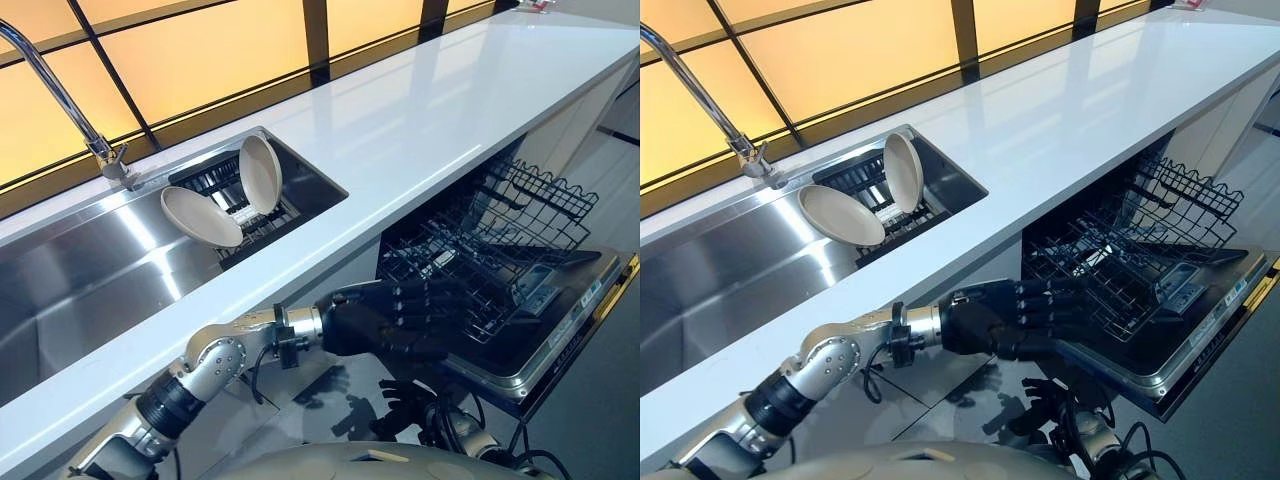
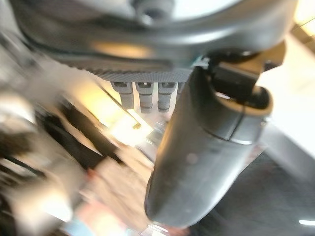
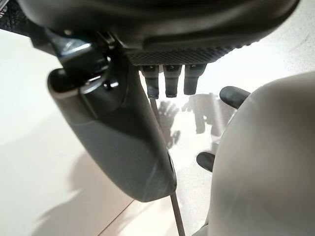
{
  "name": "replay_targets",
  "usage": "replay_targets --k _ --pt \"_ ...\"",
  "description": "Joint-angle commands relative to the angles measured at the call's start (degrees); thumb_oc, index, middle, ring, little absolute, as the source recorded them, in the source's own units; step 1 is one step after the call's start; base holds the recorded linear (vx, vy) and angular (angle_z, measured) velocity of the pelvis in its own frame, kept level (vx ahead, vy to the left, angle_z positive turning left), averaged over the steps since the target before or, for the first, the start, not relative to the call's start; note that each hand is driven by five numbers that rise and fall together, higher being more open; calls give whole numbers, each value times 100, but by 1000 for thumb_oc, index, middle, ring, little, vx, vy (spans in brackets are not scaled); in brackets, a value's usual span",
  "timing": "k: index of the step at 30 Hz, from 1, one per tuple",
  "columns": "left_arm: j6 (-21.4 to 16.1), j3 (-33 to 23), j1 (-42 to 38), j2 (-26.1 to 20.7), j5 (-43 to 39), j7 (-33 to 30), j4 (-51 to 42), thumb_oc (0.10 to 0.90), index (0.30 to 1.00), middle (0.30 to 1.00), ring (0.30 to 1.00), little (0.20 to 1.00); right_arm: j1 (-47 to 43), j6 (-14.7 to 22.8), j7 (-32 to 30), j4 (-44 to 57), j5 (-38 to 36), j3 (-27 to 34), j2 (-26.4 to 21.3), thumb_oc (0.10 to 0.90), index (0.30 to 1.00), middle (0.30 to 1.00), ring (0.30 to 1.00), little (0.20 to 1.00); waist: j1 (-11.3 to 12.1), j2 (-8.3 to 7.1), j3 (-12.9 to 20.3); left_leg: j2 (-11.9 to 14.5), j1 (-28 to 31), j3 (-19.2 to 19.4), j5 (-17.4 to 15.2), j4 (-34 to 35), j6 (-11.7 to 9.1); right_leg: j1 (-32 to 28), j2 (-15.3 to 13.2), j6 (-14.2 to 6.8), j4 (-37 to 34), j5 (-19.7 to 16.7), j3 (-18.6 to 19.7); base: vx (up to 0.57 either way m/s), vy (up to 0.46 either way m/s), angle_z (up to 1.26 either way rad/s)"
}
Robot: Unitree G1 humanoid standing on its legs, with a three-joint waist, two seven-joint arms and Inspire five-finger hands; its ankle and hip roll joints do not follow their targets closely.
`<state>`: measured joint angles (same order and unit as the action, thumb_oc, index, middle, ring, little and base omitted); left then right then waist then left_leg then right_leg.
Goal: Pick up plates and place into dishwasher.
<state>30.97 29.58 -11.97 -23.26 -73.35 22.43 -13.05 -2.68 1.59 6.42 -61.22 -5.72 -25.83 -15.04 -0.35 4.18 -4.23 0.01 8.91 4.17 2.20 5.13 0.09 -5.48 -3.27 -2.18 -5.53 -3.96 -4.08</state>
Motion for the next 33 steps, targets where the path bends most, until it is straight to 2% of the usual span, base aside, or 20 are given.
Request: replay_targets --k 1,6,11,14,17,18,19,21,24,25,27,28,29,31,33 --pt "-1037 -1022 -306 263 -754 -234 -820 800 900 900 900 900 -13 311 18 -185 -217 -263 220 800 900 900 900 900 41 -201 68 -62 -130 -322 -109 -13 61 -236 -141 -167 53 -55 -295 -13 -31 0" --pt "-1683 -1658 -497 98 -535 -672 -968 800 900 900 900 900 16 205 16 -111 -209 -265 250 800 900 900 900 900 128 -233 66 -55 -136 -407 -85 -13 45 -278 -146 -153 53 -21 -395 -12 -29 10" --pt "-2393 -2350 -1292 -281 -577 -1351 -737 800 900 900 900 900 -37 68 50 -164 -242 -364 297 800 900 900 900 900 144 -239 129 -44 -134 -430 -75 -13 2 -317 -146 -131 53 20 -482 7 -11 6" --pt "-2815 -2667 -1965 -670 -779 -1942 -351 800 900 900 900 900 -83 19 113 -231 -280 -472 297 800 900 900 900 900 117 -214 197 -38 -128 -393 -84 -13 -27 -325 -139 -127 53 45 -500 26 -13 7" --pt "-3214 -2771 -2422 -968 -550 -2287 35 800 900 900 900 900 -144 0 137 -312 -347 -554 302 800 900 900 900 900 93 -195 236 -35 -165 -343 -31 -13 -38 -282 -142 -118 53 0 -512 13 -4 6" --pt "-3437 -2812 -2730 -1236 -247 -2588 249 800 900 900 900 900 -173 -8 164 -376 -389 -597 291 800 900 900 900 900 86 -169 276 -31 -132 -327 -99 -13 -52 -308 -134 -127 53 60 -507 0 0 0" --pt "-3438 -2825 -2919 -1385 -146 -2795 378 800 900 900 900 900 -196 -6 181 -414 -408 -620 284 800 900 900 900 900 85 -158 288 -30 -130 -313 -107 -13 -58 -308 -133 -129 53 66 -509 59 -7 0" --pt "-3574 -2837 -3265 -1663 530 -3290 615 800 900 900 900 900 -234 -9 203 -497 -427 -666 284 800 900 900 900 900 88 -138 314 -30 -130 -289 -118 -13 -70 -305 -130 -135 53 78 -518 0 0 0" --pt "-3462 -2891 -3698 -2057 1735 -4089 913 800 900 900 900 900 -284 42 261 -609 -432 -723 267 800 900 900 900 900 106 -120 356 -37 -133 -288 -131 -13 -82 -302 -115 -129 53 105 -526 0 0 0" --pt "-3468 -2892 -3829 -2280 2677 -4299 1162 800 900 900 900 900 -298 38 273 -622 -433 -748 257 800 900 900 900 900 118 -104 374 -39 -138 -284 -133 -13 -86 -299 -114 -129 53 110 -539 -33 -2 -1" --pt "-3474 -2791 -4067 -2585 3305 -4561 1486 800 900 900 900 900 -316 36 266 -640 -454 -784 257 800 900 900 900 900 125 -90 386 -40 -131 -276 -147 -13 -85 -305 -112 -132 53 119 -557 0 0 0" --pt "-3376 -2703 -4256 -2881 4283 -4806 1812 800 900 900 900 900 -337 24 278 -662 -471 -798 242 800 900 900 900 900 134 -72 400 -39 -132 -273 -147 -13 -87 -308 -110 -131 53 126 -566 0 0 0" --pt "-3482 -2424 -4522 -3365 5044 -4922 2337 800 900 900 900 900 -339 17 268 -666 -496 -828 209 800 900 900 900 900 136 -35 404 -44 -171 -242 -77 -13 -77 -272 -120 -133 53 60 -592 0 0 0" --pt "-3323 -1925 -4995 -4015 6511 -5004 2982 800 900 900 900 900 -326 45 261 -683 -556 -843 157 800 900 900 900 900 136 5 432 -41 -142 -222 -139 -13 -77 -297 -113 -151 53 110 -592 25 -13 -2" --pt "-3713 -963 -5706 -4745 7501 -5053 3727 800 900 900 900 900 -267 91 269 -667 -562 -869 49 800 900 900 900 900 99 93 451 -48 -137 -184 -149 -13 -71 -291 -117 -179 53 96 -598 0 0 0"
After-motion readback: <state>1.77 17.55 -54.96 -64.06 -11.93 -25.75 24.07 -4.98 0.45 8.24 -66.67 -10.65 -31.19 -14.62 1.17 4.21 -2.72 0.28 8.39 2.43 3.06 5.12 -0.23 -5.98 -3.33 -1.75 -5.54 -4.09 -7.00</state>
